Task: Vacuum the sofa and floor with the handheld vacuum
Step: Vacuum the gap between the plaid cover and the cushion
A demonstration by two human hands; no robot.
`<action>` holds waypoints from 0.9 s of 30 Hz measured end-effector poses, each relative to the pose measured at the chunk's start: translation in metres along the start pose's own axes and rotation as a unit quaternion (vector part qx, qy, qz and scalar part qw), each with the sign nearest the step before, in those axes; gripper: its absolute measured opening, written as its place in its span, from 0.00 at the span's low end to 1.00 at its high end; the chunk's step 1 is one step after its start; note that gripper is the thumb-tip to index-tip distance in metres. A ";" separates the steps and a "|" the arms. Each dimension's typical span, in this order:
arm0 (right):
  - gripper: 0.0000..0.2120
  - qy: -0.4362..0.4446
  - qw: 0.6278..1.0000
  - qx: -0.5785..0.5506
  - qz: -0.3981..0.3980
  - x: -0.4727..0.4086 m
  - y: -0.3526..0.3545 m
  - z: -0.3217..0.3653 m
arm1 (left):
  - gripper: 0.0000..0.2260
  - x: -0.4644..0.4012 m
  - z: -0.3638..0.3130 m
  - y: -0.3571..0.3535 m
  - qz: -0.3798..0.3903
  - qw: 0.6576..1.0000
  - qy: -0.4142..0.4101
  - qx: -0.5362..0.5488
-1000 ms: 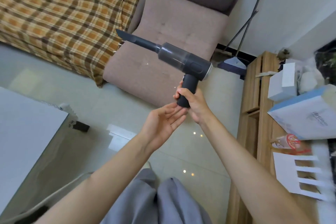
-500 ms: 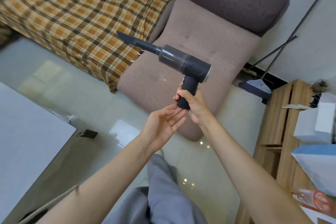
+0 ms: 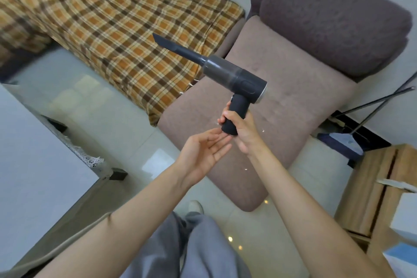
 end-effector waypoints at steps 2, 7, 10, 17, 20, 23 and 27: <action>0.10 0.001 1.000 -0.004 -0.003 -0.011 -0.001 0.002 | 0.17 -0.008 -0.008 -0.003 -0.006 1.000 0.001 0.003; 0.13 0.003 1.000 0.004 -0.025 -0.039 0.003 0.007 | 0.18 -0.033 -0.029 -0.011 -0.005 1.000 0.015 -0.001; 0.13 0.011 0.999 -0.003 -0.048 -0.058 0.007 0.012 | 0.17 -0.048 -0.044 -0.019 0.010 0.999 0.035 -0.019; 0.10 0.035 0.991 0.001 -0.130 -0.135 -0.013 0.015 | 0.18 -0.105 -0.130 -0.030 0.031 0.993 0.084 -0.082; 0.08 0.042 0.983 -0.004 -0.178 -0.175 -0.028 0.012 | 0.16 -0.135 -0.178 -0.031 0.037 0.985 0.113 -0.127; 0.07 0.041 0.973 -0.016 -0.226 -0.213 -0.045 0.011 | 0.17 -0.165 -0.223 -0.031 0.046 0.976 0.140 -0.158; 0.08 0.039 0.960 -0.056 -0.271 -0.248 -0.064 0.004 | 0.14 -0.192 -0.265 -0.030 0.059 0.963 0.179 -0.194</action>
Point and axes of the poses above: each hand's wrist, its own x-axis away from the middle knuckle, its own y-axis out of the back of the hand, z = x × y, the point moved 6 cm from there along -x, towards the middle knuckle, and after that the axes turned 5 degrees about x, right-handed, at the moved point
